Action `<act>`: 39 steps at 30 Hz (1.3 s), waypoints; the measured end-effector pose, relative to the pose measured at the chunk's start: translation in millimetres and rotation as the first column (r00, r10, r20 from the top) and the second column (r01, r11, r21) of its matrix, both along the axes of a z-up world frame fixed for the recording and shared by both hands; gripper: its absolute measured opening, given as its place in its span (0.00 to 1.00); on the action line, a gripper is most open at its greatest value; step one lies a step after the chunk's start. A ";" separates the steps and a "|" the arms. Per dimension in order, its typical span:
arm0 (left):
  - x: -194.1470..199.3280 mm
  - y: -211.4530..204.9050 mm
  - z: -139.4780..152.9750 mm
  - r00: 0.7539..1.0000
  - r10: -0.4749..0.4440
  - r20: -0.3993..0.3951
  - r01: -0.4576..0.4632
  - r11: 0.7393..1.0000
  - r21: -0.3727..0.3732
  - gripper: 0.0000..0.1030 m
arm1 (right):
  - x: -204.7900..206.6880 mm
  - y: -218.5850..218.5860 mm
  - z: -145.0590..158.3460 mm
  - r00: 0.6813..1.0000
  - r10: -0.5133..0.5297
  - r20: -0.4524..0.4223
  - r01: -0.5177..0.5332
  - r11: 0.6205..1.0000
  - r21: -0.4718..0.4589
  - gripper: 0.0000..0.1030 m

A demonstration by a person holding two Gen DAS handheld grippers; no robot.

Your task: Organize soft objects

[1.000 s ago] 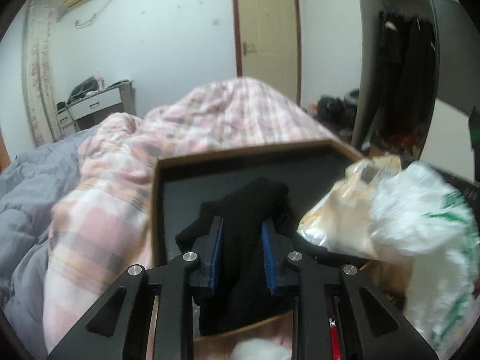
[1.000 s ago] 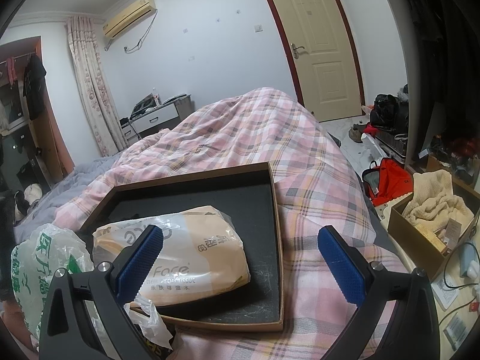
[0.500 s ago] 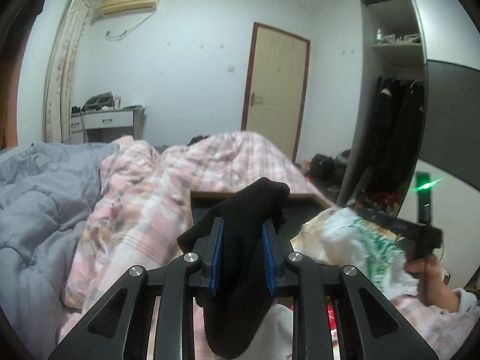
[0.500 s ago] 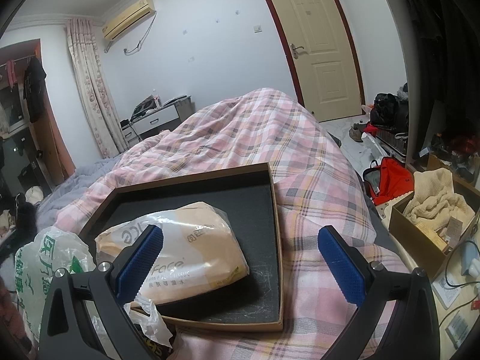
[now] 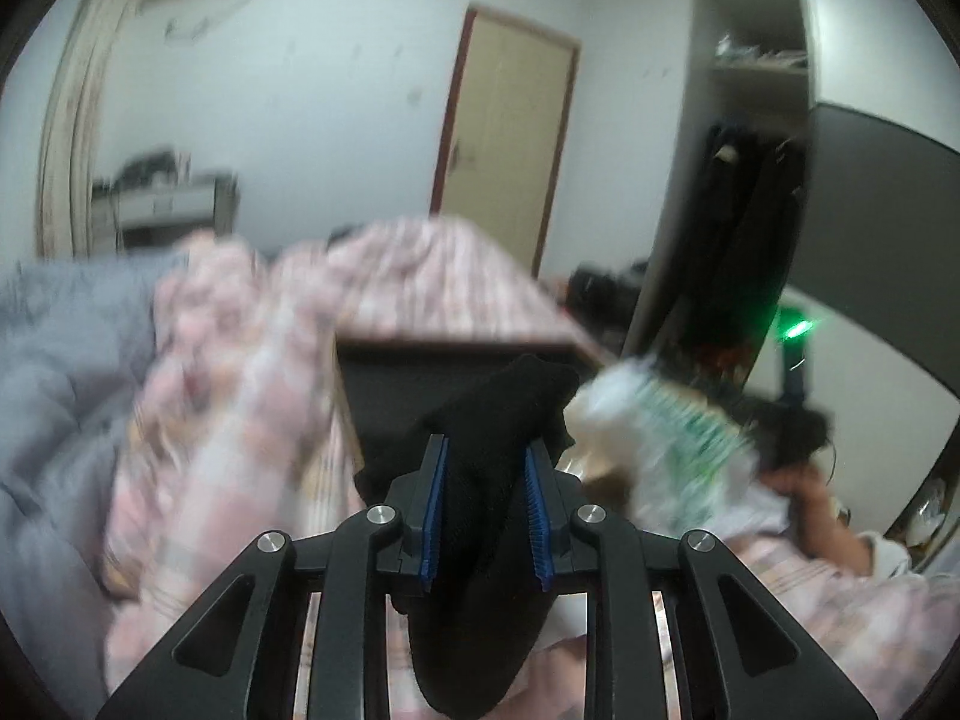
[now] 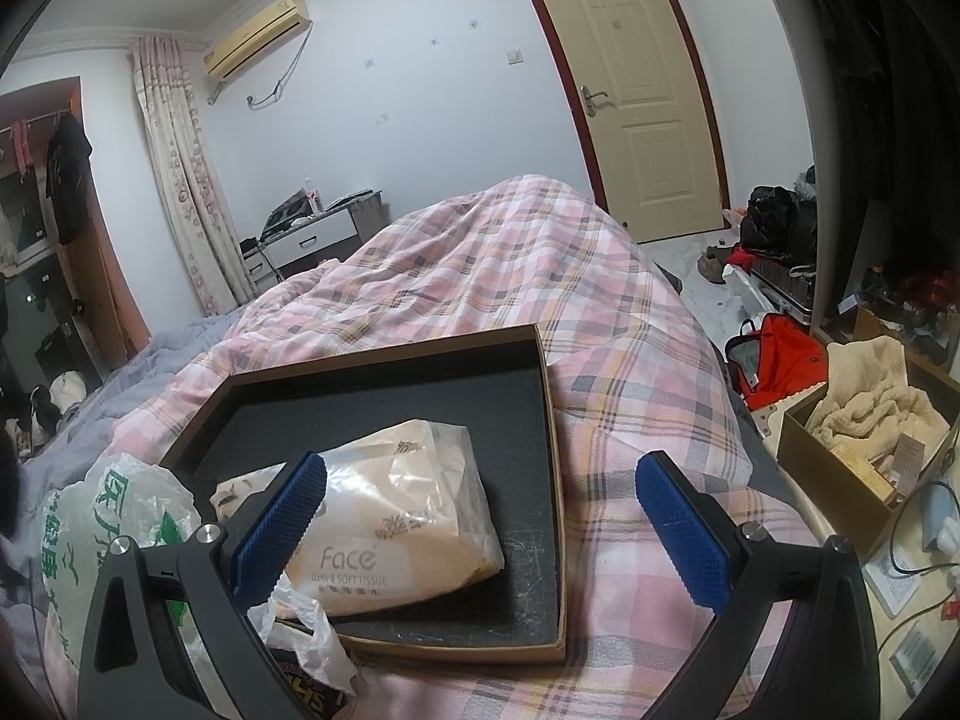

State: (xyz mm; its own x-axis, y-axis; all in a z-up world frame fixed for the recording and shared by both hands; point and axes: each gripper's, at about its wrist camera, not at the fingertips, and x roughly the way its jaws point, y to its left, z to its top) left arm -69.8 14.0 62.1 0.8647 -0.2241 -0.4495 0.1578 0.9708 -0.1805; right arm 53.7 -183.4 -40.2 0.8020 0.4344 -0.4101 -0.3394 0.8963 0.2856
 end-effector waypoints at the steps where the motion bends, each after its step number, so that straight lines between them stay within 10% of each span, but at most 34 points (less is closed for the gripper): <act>1: 5.7 0.5 -7.5 1.000 -0.005 -0.026 0.005 1.000 -0.001 0.19 | 0.0 -0.1 -0.1 1.000 0.000 0.000 0.000 1.000 0.000 1.00; 7: 20.0 -7.3 -23.4 0.995 0.013 -0.095 -0.009 0.999 0.035 0.29 | -0.4 0.2 0.0 1.000 0.000 0.000 0.000 1.000 0.001 1.00; 9: 18.3 -5.4 -20.3 0.995 0.005 -0.098 -0.006 1.000 -0.002 0.73 | -0.4 0.1 -0.2 1.000 0.000 0.000 0.000 1.000 0.001 1.00; 10: 15.7 -4.1 -18.9 0.996 0.003 -0.086 -0.005 1.000 -0.019 0.79 | -0.3 0.2 -0.2 1.000 0.000 0.000 0.000 1.000 0.001 1.00; 21: -7.7 5.0 2.1 0.991 0.068 0.115 -0.062 0.997 -0.055 0.82 | 0.0 -0.4 -0.5 1.000 0.000 -0.002 0.000 1.000 0.003 1.00; 29: -22.0 21.3 -0.8 0.912 0.261 0.317 -0.244 0.965 -0.093 0.83 | 0.2 -0.2 -0.7 1.000 0.000 -0.002 0.001 1.000 0.003 1.00; 34: -9.9 28.4 -19.1 0.889 0.346 0.302 -0.316 0.938 -0.144 1.00 | 0.2 -0.2 -0.8 1.000 -0.001 -0.003 0.001 1.000 0.003 1.00; 39: 13.0 8.4 -33.1 0.912 0.328 0.245 -0.337 0.941 -0.005 1.00 | 0.3 0.0 -0.9 1.000 -0.001 -0.002 0.001 1.000 0.002 1.00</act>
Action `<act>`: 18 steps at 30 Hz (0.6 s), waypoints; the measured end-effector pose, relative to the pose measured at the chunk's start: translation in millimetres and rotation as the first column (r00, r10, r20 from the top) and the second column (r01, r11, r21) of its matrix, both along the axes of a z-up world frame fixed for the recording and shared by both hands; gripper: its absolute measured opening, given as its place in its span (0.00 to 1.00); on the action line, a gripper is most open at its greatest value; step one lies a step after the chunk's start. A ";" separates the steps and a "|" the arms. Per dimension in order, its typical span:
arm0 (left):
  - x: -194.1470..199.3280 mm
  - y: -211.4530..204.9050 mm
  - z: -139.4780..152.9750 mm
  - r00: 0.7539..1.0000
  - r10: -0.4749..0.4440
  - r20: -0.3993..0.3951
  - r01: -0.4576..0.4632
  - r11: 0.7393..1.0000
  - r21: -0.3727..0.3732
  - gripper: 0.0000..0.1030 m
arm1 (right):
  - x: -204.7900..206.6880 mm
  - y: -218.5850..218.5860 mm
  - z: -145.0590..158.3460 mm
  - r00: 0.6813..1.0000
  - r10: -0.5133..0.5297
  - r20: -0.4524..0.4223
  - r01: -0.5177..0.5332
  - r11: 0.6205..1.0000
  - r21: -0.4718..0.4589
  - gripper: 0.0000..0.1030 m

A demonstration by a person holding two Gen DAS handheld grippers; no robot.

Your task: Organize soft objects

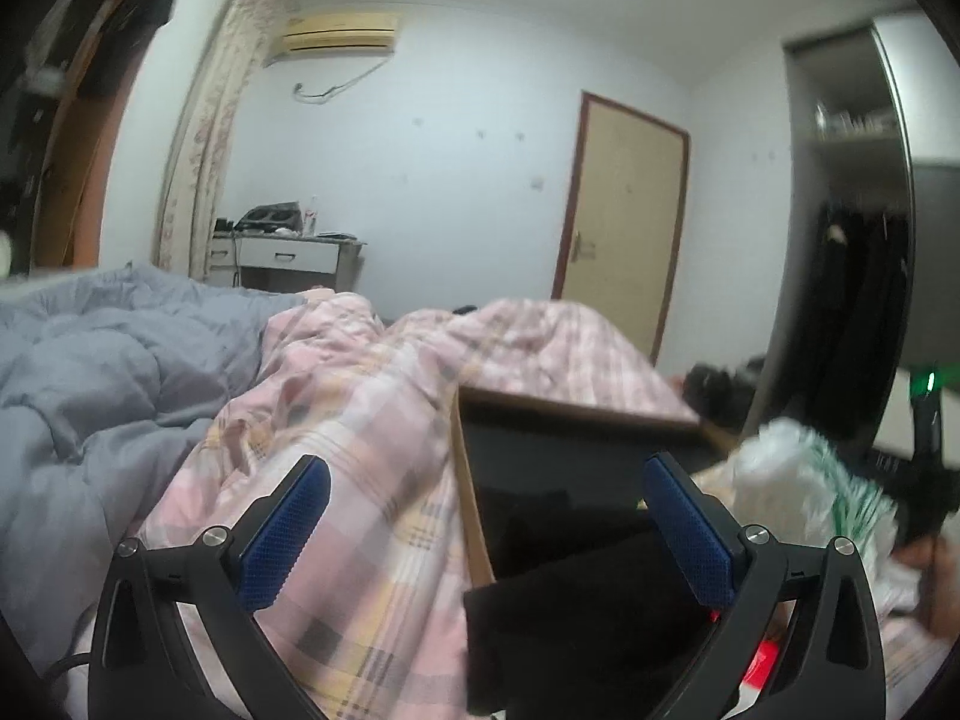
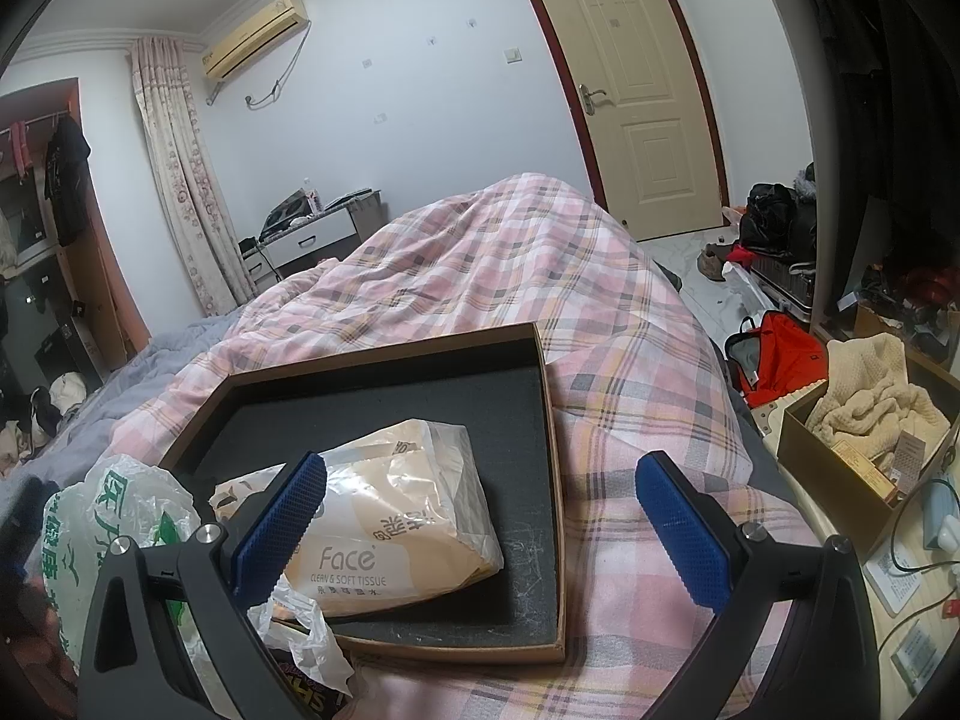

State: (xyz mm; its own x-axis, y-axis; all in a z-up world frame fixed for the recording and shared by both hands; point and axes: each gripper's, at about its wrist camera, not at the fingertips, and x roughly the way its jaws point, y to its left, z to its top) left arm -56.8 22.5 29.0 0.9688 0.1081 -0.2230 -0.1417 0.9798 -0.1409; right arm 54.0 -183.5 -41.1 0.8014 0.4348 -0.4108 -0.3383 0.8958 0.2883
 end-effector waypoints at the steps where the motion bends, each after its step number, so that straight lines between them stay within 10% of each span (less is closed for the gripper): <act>1: 2.2 -4.8 -2.1 1.000 -0.004 -0.011 0.004 1.000 0.025 1.00 | 0.0 -0.1 0.0 1.000 0.000 0.000 0.000 1.000 0.000 1.00; 18: 23.2 -22.8 -20.2 0.986 0.033 -0.164 -0.013 0.993 0.118 1.00 | -0.1 -0.2 -0.5 1.000 0.000 -0.003 0.000 1.000 0.004 1.00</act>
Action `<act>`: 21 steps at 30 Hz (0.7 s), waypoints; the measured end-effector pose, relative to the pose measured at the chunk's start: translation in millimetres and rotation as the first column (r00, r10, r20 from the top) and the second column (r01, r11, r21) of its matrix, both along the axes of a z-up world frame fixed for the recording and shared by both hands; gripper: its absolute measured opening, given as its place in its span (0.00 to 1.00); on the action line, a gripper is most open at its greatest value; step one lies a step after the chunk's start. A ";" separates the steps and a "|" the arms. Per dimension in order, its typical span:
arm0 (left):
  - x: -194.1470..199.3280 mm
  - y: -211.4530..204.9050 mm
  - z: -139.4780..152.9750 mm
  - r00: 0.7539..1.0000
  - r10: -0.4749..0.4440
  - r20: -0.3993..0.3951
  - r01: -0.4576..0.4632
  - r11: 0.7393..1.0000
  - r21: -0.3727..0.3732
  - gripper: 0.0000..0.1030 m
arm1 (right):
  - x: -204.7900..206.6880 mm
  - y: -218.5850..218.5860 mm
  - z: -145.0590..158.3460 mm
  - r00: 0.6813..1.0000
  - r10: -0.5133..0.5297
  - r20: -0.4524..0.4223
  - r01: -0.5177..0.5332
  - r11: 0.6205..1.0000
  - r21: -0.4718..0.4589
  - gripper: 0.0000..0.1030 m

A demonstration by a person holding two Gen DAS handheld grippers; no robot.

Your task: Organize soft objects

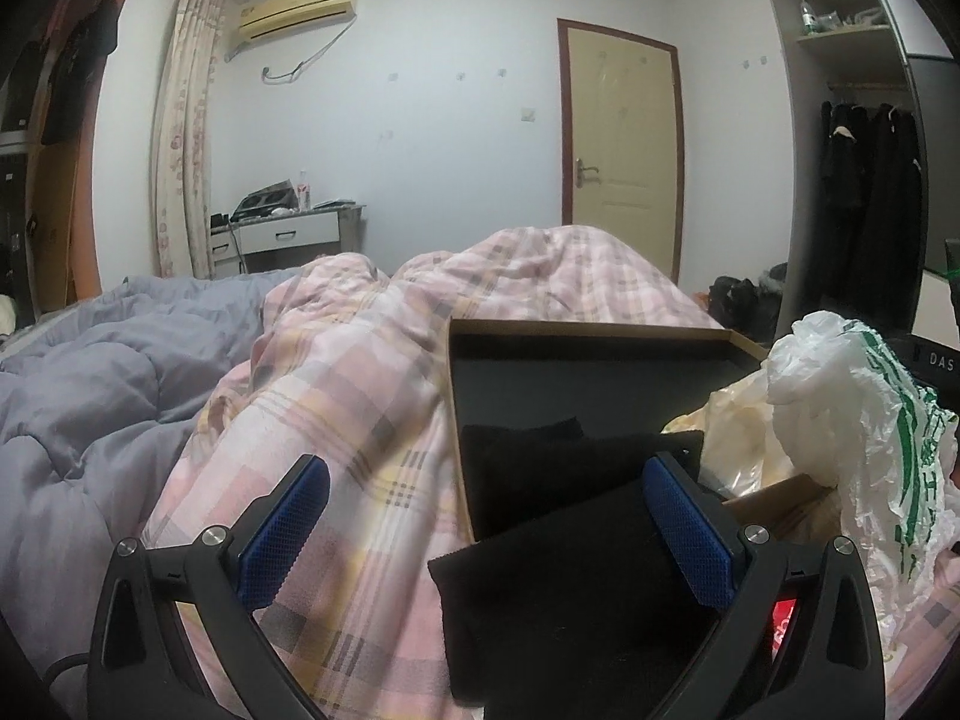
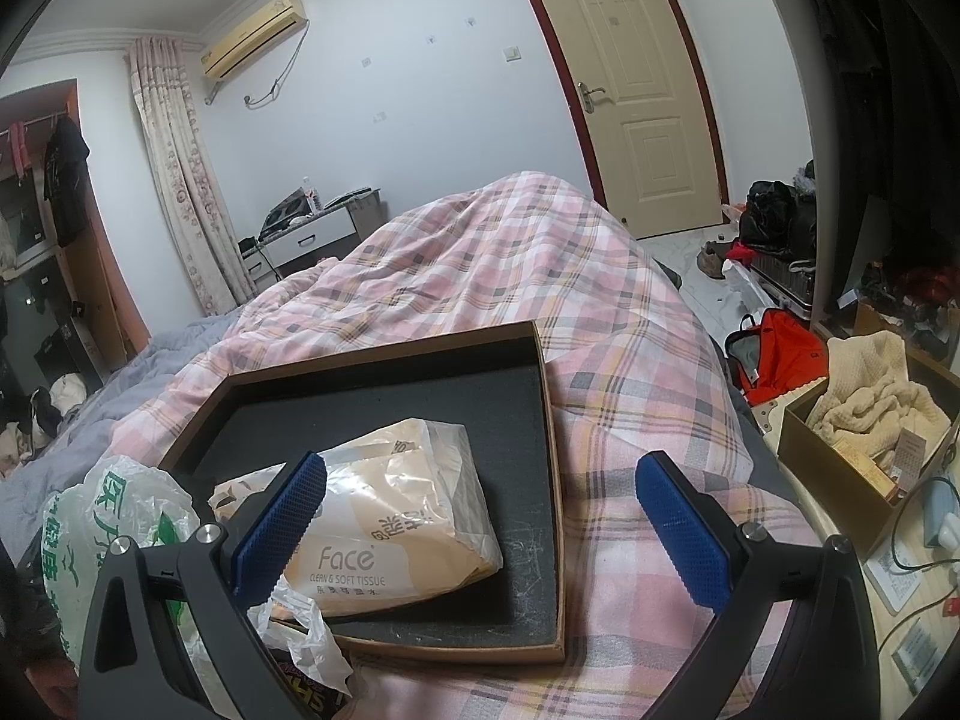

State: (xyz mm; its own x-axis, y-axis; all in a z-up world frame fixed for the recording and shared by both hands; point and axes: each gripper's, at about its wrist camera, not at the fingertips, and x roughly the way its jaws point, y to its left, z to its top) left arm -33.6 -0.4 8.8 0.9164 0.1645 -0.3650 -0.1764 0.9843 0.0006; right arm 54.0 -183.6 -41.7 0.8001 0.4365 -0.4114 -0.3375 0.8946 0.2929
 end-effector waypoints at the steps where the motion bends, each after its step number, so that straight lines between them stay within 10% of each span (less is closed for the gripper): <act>1: 0.9 -0.1 -0.2 1.000 0.002 -0.004 -0.002 1.000 0.001 1.00 | 0.2 0.1 0.0 1.000 0.000 0.001 0.000 1.000 -0.001 1.00; 21: -2.7 1.8 -0.5 1.000 -0.003 -0.003 0.003 1.000 -0.007 1.00 | 0.5 0.9 -1.9 1.000 0.003 -0.010 -0.003 1.000 -0.017 1.00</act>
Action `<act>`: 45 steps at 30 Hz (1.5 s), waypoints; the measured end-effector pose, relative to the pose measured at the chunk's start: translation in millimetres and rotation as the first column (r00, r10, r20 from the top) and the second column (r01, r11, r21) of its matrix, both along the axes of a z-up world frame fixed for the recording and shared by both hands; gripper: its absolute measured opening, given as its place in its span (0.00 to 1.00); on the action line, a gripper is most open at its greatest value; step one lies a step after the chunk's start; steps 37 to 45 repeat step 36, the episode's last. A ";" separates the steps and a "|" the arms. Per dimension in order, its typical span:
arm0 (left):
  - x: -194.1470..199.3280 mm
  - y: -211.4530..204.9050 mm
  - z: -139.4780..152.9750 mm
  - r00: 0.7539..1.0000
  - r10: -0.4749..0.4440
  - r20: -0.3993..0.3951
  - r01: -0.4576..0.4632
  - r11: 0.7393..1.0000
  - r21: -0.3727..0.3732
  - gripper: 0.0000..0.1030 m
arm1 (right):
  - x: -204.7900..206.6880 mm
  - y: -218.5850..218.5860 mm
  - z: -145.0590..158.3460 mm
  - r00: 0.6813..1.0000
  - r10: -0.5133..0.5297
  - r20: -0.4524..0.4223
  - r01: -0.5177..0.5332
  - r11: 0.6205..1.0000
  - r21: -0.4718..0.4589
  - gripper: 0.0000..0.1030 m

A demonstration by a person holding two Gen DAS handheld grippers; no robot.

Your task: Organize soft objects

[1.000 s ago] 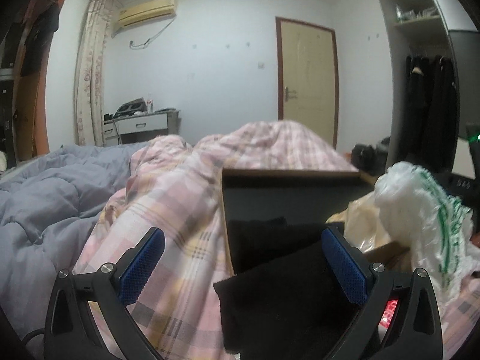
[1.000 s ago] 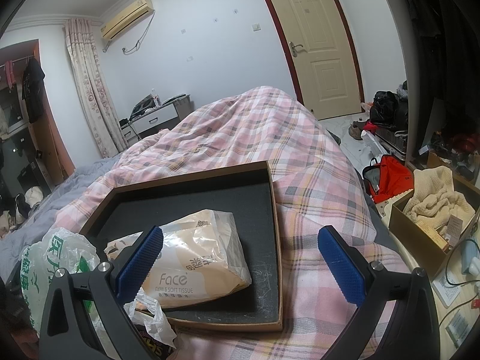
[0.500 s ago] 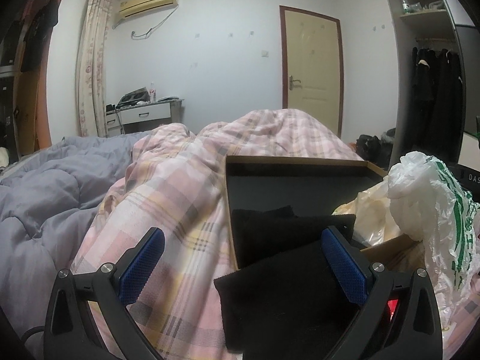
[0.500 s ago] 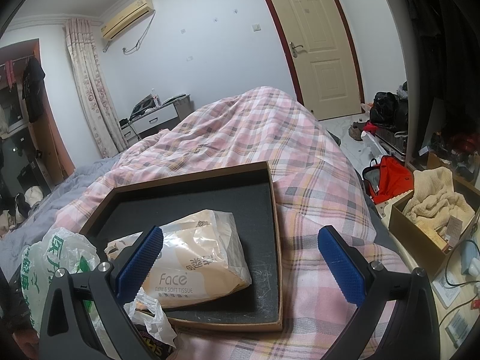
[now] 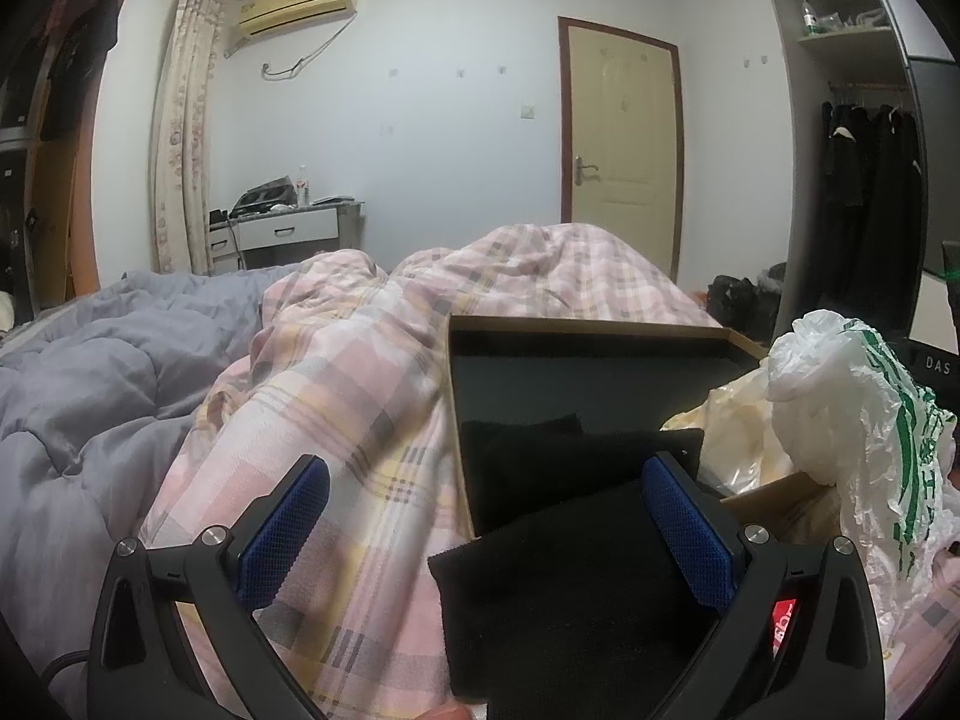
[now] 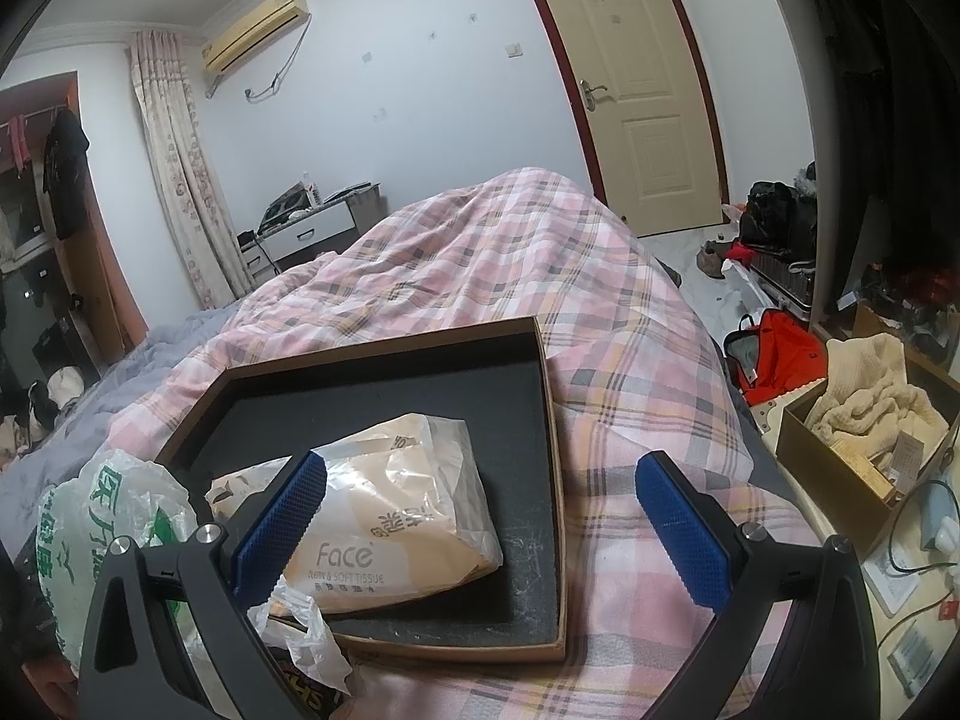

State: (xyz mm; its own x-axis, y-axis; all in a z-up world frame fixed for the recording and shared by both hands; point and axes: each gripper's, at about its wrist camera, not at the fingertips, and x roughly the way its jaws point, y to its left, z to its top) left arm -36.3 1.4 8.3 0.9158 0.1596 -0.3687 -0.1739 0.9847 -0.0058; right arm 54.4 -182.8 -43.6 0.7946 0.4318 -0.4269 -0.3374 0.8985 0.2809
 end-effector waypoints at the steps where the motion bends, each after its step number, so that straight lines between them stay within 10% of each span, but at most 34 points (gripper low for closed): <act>1: -0.2 -0.1 0.2 1.000 0.002 -0.001 -0.002 1.000 0.001 1.00 | -0.5 -0.7 0.1 1.000 -0.001 0.001 0.001 1.000 0.001 1.00; 45: -0.5 -0.5 1.6 1.000 0.004 -0.004 -0.004 1.000 0.003 1.00 | -0.6 -0.4 1.5 1.000 -0.003 0.007 0.003 1.000 0.004 1.00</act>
